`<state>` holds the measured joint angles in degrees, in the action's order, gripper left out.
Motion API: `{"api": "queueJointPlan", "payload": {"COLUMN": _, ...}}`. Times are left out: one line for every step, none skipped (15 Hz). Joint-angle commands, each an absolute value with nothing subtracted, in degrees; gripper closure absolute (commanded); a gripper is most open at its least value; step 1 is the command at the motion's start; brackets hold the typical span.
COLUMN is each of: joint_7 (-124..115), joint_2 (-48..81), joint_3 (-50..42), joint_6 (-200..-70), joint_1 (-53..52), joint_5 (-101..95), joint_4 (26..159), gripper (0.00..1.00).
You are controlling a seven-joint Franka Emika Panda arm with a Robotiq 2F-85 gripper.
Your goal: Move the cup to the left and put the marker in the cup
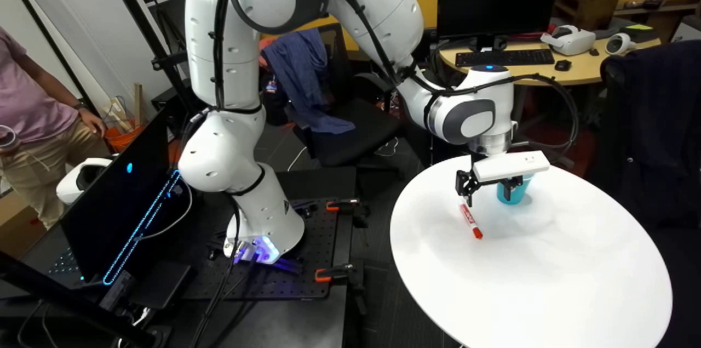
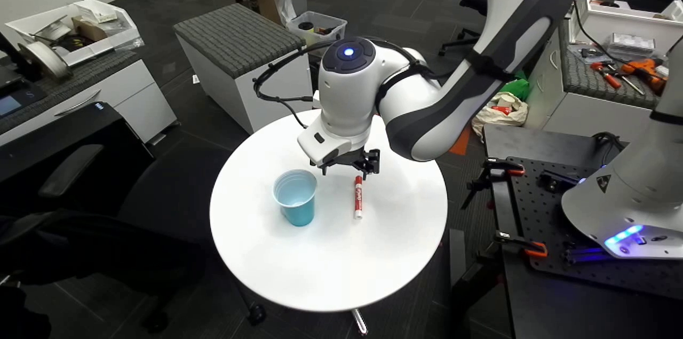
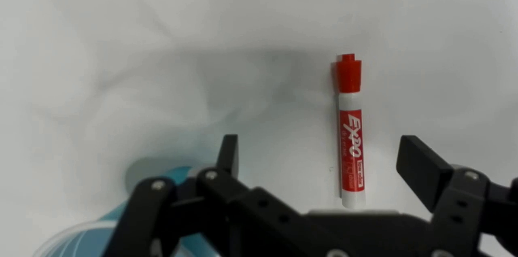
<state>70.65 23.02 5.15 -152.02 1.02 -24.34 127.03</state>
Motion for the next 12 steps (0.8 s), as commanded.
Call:
{"api": "queueJointPlan", "payload": {"joint_7": 71.4, "joint_2": 24.1, "joint_3": 5.1, "joint_6": -155.4, "joint_1": 1.6, "joint_5": -23.1, "joint_4": 127.4, "gripper": 0.0}}
{"api": "queueJointPlan", "payload": {"joint_7": 71.2, "joint_2": 24.4, "joint_3": 5.0, "joint_6": -156.0, "joint_1": 1.7, "joint_5": -23.0, "joint_4": 127.6, "gripper": 0.0}}
{"api": "queueJointPlan", "payload": {"joint_7": 71.1, "joint_2": 24.5, "joint_3": 5.0, "joint_6": -156.3, "joint_1": 1.8, "joint_5": -22.9, "joint_4": 127.8, "gripper": 0.0}}
{"api": "queueJointPlan", "payload": {"joint_7": 70.8, "joint_2": 24.7, "joint_3": 4.8, "joint_6": -156.8, "joint_1": 1.7, "joint_5": -23.1, "joint_4": 128.0, "gripper": 0.0}}
{"api": "queueJointPlan", "payload": {"joint_7": 70.3, "joint_2": 24.8, "joint_3": 4.5, "joint_6": -157.3, "joint_1": 1.5, "joint_5": -23.4, "joint_4": 128.4, "gripper": 0.0}}
{"api": "queueJointPlan", "payload": {"joint_7": 69.9, "joint_2": 24.9, "joint_3": 4.2, "joint_6": -157.7, "joint_1": 1.4, "joint_5": -23.6, "joint_4": 128.7, "gripper": 0.0}}
{"api": "queueJointPlan", "payload": {"joint_7": 69.5, "joint_2": 25.0, "joint_3": 4.0, "joint_6": -158.0, "joint_1": 1.4, "joint_5": -23.7, "joint_4": 129.1, "gripper": 0.0}}
{"api": "queueJointPlan", "payload": {"joint_7": 69.5, "joint_2": 25.0, "joint_3": 3.9, "joint_6": -158.4, "joint_1": 1.5, "joint_5": -23.7, "joint_4": 129.6, "gripper": 0.0}}
{"api": "queueJointPlan", "payload": {"joint_7": 69.3, "joint_2": 24.9, "joint_3": 3.9, "joint_6": -159.0, "joint_1": 1.4, "joint_5": -23.8, "joint_4": 130.4, "gripper": 0.0}}
{"api": "queueJointPlan", "payload": {"joint_7": 68.9, "joint_2": 24.9, "joint_3": 3.6, "joint_6": -159.6, "joint_1": 1.2, "joint_5": -24.1, "joint_4": 131.0, "gripper": 0.0}}
{"api": "queueJointPlan", "payload": {"joint_7": 68.8, "joint_2": 25.0, "joint_3": 3.5, "joint_6": -160.2, "joint_1": 1.1, "joint_5": -24.3, "joint_4": 131.7, "gripper": 0.0}}
{"api": "queueJointPlan", "payload": {"joint_7": 68.8, "joint_2": 25.0, "joint_3": 3.5, "joint_6": -160.7, "joint_1": 1.0, "joint_5": -24.3, "joint_4": 132.2, "gripper": 0.0}}
